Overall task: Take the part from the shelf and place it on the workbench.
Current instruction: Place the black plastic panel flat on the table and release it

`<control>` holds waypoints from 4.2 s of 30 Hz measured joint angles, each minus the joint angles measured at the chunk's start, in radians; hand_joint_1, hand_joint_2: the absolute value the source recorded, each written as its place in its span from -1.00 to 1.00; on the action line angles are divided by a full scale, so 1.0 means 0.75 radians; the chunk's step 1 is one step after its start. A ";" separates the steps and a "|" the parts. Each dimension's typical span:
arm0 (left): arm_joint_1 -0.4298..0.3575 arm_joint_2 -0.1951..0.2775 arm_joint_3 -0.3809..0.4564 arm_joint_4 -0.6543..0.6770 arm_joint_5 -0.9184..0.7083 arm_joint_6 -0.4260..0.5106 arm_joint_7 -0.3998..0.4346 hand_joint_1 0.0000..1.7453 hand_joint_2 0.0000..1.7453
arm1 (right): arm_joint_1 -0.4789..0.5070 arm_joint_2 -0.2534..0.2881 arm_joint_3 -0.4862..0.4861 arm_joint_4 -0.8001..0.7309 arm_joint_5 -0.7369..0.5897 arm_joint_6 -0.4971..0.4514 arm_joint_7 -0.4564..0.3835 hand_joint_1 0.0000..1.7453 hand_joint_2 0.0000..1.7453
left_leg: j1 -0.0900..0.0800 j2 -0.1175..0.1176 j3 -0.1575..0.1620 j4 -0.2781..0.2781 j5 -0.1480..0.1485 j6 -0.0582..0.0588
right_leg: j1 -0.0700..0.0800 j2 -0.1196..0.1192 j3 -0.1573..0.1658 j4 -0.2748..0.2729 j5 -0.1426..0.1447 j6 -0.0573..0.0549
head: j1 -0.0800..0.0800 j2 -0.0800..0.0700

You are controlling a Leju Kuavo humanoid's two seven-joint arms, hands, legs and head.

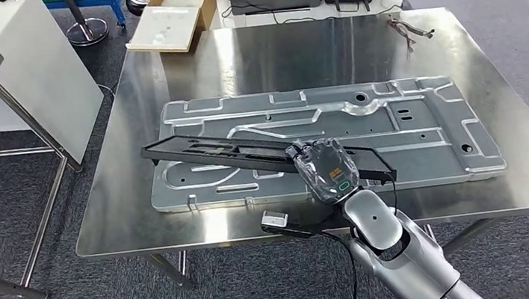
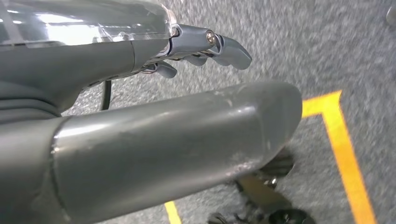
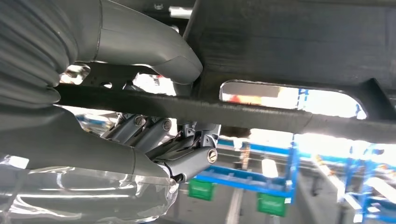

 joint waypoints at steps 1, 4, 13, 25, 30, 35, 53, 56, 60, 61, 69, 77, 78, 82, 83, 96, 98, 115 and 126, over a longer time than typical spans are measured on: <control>0.001 0.000 -0.001 0.000 0.000 0.000 0.000 -1.00 -1.00 | -0.012 0.001 0.016 0.012 0.002 0.012 0.000 1.00 1.00 | 0.000 -0.005 0.023 0.000 -0.017 -0.001 | 0.000 0.000 -0.033 -0.003 -0.037 0.000 | 0.000 0.000; 0.009 -0.001 -0.004 0.001 -0.003 0.002 0.000 -1.00 -1.00 | -0.054 -0.002 0.057 0.049 0.014 0.052 0.004 1.00 1.00 | -0.001 -0.015 0.093 0.000 -0.070 -0.008 | 0.009 -0.001 -0.065 -0.173 0.084 -0.023 | 0.000 0.000; 0.003 -0.001 -0.003 0.004 -0.015 0.002 -0.020 -1.00 -1.00 | -0.155 -0.029 0.111 0.140 0.095 0.089 0.014 1.00 1.00 | -0.001 0.009 0.048 0.179 -0.155 -0.067 | 0.015 0.000 0.008 -0.390 0.319 -0.080 | 0.000 0.000; 0.018 0.019 0.022 0.004 -0.012 -0.010 -0.029 -1.00 -1.00 | -0.131 -0.055 0.004 0.251 -0.007 0.009 -0.027 1.00 1.00 | 0.016 0.031 -0.005 -0.003 0.010 -0.046 | 0.012 0.014 0.098 -0.371 0.224 -0.023 | 0.000 0.000; 0.016 0.025 0.033 0.004 -0.018 -0.004 -0.030 -1.00 -1.00 | -0.090 -0.049 -0.069 0.299 -0.007 -0.006 -0.056 1.00 1.00 | 0.015 0.046 0.000 -0.015 0.017 -0.016 | 0.011 0.005 -0.038 -0.075 0.063 -0.006 | 0.000 0.000; 0.018 0.027 0.044 0.004 -0.028 0.005 -0.029 -1.00 -1.00 | -0.055 -0.001 -0.110 0.332 -0.005 -0.009 -0.065 0.50 0.50 | -0.006 0.054 -0.008 -0.015 0.028 -0.010 | 0.027 0.002 0.066 -0.255 0.158 -0.049 | 0.000 0.000; 0.009 0.035 0.063 0.004 -0.017 -0.017 -0.048 -1.00 -1.00 | -0.016 -0.007 -0.145 0.418 -0.010 -0.037 -0.075 -1.00 -1.00 | 0.030 0.037 0.000 0.013 -0.012 -0.089 | 0.000 -0.003 0.109 -0.378 0.217 -0.020 | 0.000 0.000; 0.007 0.035 0.070 0.004 -0.016 -0.017 -0.047 -1.00 -1.00 | -0.014 -0.005 -0.149 0.427 -0.011 -0.039 -0.078 -1.00 -1.00 | 0.027 0.035 -0.001 0.011 -0.010 -0.052 | -0.002 -0.002 0.104 -0.367 0.205 -0.005 | 0.000 0.000; 0.001 0.035 0.081 0.004 -0.014 -0.018 -0.047 -1.00 -1.00 | -0.012 0.005 -0.158 0.436 -0.012 -0.039 -0.079 -1.00 -1.00 | 0.022 0.035 0.004 0.005 -0.012 -0.024 | -0.002 -0.005 -0.030 -0.108 0.084 0.003 | 0.000 0.000; 0.002 0.035 0.083 0.004 -0.014 -0.019 -0.047 -1.00 -1.00 | -0.009 0.006 -0.159 0.440 -0.012 -0.039 -0.079 -1.00 -1.00 | 0.017 0.035 0.005 0.006 -0.013 -0.021 | 0.000 -0.005 -0.074 -0.037 0.066 0.001 | 0.000 0.000; 0.000 0.022 0.090 0.004 -0.010 -0.042 -0.051 -1.00 -1.00 | -0.004 0.011 -0.170 0.452 -0.017 -0.041 -0.083 -1.00 -1.00 | -0.011 0.033 0.009 0.002 -0.010 -0.024 | 0.052 -0.007 0.038 -0.358 0.269 -0.096 | 0.000 0.000; 0.001 0.022 0.096 0.004 -0.009 -0.042 -0.051 -1.00 -1.00 | 0.010 0.003 -0.171 0.461 -0.023 -0.043 -0.083 -1.00 -1.00 | 0.013 0.033 -0.081 0.305 -0.229 -0.087 | 0.021 -0.021 0.024 -0.414 0.329 -0.079 | 0.000 0.000; 0.001 0.023 0.096 0.004 -0.009 -0.042 -0.051 -1.00 -1.00 | 0.014 0.002 -0.171 0.463 -0.023 -0.043 -0.083 -1.00 -1.00 | 0.018 0.033 -0.065 0.301 -0.223 -0.095 | 0.016 -0.021 0.012 -0.409 0.335 -0.073 | 0.000 0.000; -0.005 0.022 0.096 0.004 -0.009 -0.043 -0.051 -1.00 -1.00 | 0.019 0.001 -0.172 0.465 -0.025 -0.052 -0.083 -1.00 -1.00 | 0.035 0.027 0.108 0.033 -0.128 -0.109 | 0.004 -0.019 -0.040 -0.362 0.354 -0.042 | 0.000 0.000; -0.006 0.022 0.097 0.004 -0.009 -0.044 -0.051 -1.00 -1.00 | 0.019 0.001 -0.172 0.465 -0.025 -0.055 -0.084 -1.00 -1.00 | 0.034 0.023 0.120 0.004 -0.121 -0.099 | 0.005 -0.018 -0.046 -0.357 0.360 -0.033 | 0.001 0.000; -0.005 0.019 0.116 0.004 -0.009 -0.056 -0.050 -1.00 -1.00 | 0.055 0.012 -0.176 0.476 -0.025 -0.073 -0.085 -1.00 -1.00 | 0.025 0.035 -0.034 -0.006 0.032 -0.032 | -0.004 -0.006 0.037 -0.165 0.163 0.001 | 0.002 0.000; -0.005 0.016 0.116 0.004 -0.009 -0.059 -0.050 -1.00 -1.00 | 0.053 0.012 -0.176 0.475 -0.024 -0.078 -0.085 -1.00 -1.00 | 0.024 0.034 -0.047 -0.008 0.051 -0.046 | 0.005 -0.005 0.154 -0.332 0.168 -0.016 | 0.002 0.000; -0.002 0.016 0.119 0.003 -0.009 -0.062 -0.043 -1.00 -1.00 | 0.086 -0.001 -0.176 0.476 -0.006 -0.083 -0.084 -1.00 -1.00 | 0.009 0.032 0.186 -0.035 -0.130 -0.063 | 0.020 -0.024 -0.033 -0.376 0.359 -0.046 | 0.001 0.000; 0.010 0.010 0.130 0.003 -0.005 -0.061 -0.042 -1.00 -1.00 | 0.189 0.015 -0.214 0.469 -0.098 -0.144 -0.117 -1.00 -1.00 | 0.028 0.048 0.006 -0.047 0.034 -0.032 | -0.023 -0.010 -0.020 -0.071 0.189 0.030 | 0.002 0.000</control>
